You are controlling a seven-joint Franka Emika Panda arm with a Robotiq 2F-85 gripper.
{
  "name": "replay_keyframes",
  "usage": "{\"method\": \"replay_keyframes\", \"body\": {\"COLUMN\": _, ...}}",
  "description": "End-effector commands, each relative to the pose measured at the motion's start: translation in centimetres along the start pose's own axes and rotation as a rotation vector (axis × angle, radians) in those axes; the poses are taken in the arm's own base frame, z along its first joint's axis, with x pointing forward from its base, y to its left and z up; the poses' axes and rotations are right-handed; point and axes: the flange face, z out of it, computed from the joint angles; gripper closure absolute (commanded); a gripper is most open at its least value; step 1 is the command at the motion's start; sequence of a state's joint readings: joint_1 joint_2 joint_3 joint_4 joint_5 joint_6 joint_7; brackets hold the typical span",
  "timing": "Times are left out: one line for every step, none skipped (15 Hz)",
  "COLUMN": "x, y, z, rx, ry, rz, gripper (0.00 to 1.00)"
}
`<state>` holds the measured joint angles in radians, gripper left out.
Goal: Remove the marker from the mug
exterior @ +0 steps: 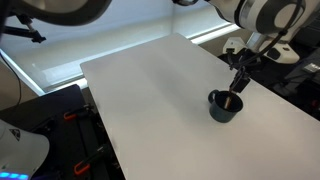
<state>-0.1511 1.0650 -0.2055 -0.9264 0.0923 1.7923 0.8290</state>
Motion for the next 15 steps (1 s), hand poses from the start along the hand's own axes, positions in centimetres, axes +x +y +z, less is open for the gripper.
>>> {"method": "replay_keyframes", "body": {"x": 0.18, "y": -0.19, "z": -0.16, "rx": 0.009, "ry": 0.031, "rz": 0.014, "gripper": 0.58}}
{"method": "replay_keyframes", "body": {"x": 0.22, "y": -0.24, "z": -0.14, "rx": 0.012, "ry": 0.036, "rz": 0.013, "gripper": 0.64}}
{"method": "replay_keyframes", "body": {"x": 0.25, "y": -0.29, "z": -0.12, "rx": 0.016, "ry": 0.04, "rz": 0.013, "gripper": 0.73}}
{"method": "replay_keyframes", "body": {"x": 0.29, "y": -0.35, "z": -0.1, "rx": 0.02, "ry": 0.044, "rz": 0.013, "gripper": 0.8}}
{"method": "replay_keyframes", "body": {"x": 0.31, "y": -0.38, "z": -0.06, "rx": 0.02, "ry": 0.052, "rz": 0.012, "gripper": 0.88}}
{"method": "replay_keyframes", "body": {"x": 0.37, "y": -0.36, "z": -0.15, "rx": 0.019, "ry": 0.056, "rz": 0.01, "gripper": 0.95}}
{"method": "replay_keyframes", "body": {"x": 0.5, "y": -0.3, "z": -0.46, "rx": 0.019, "ry": 0.066, "rz": 0.011, "gripper": 0.97}}
{"method": "replay_keyframes", "body": {"x": 0.61, "y": -0.23, "z": -0.58, "rx": 0.02, "ry": 0.071, "rz": 0.012, "gripper": 0.95}}
{"method": "replay_keyframes", "body": {"x": 0.66, "y": -0.22, "z": -0.57, "rx": 0.021, "ry": 0.075, "rz": 0.013, "gripper": 0.95}}
{"method": "replay_keyframes", "body": {"x": 0.73, "y": -0.14, "z": -0.71, "rx": 0.018, "ry": 0.08, "rz": 0.014, "gripper": 0.95}}
{"method": "replay_keyframes", "body": {"x": 0.79, "y": -0.11, "z": -0.74, "rx": 0.018, "ry": 0.085, "rz": 0.015, "gripper": 0.94}}
{"method": "replay_keyframes", "body": {"x": 0.83, "y": -0.08, "z": -0.74, "rx": 0.016, "ry": 0.087, "rz": 0.015, "gripper": 0.95}}
{"method": "replay_keyframes", "body": {"x": 0.86, "y": 0.01, "z": -0.75, "rx": 0.011, "ry": 0.088, "rz": 0.013, "gripper": 0.95}}
{"method": "replay_keyframes", "body": {"x": 0.89, "y": 0.03, "z": -0.83, "rx": 0.012, "ry": 0.09, "rz": 0.015, "gripper": 0.95}}
{"method": "replay_keyframes", "body": {"x": 0.95, "y": 0.05, "z": -0.97, "rx": 0.015, "ry": 0.093, "rz": 0.016, "gripper": 0.95}}
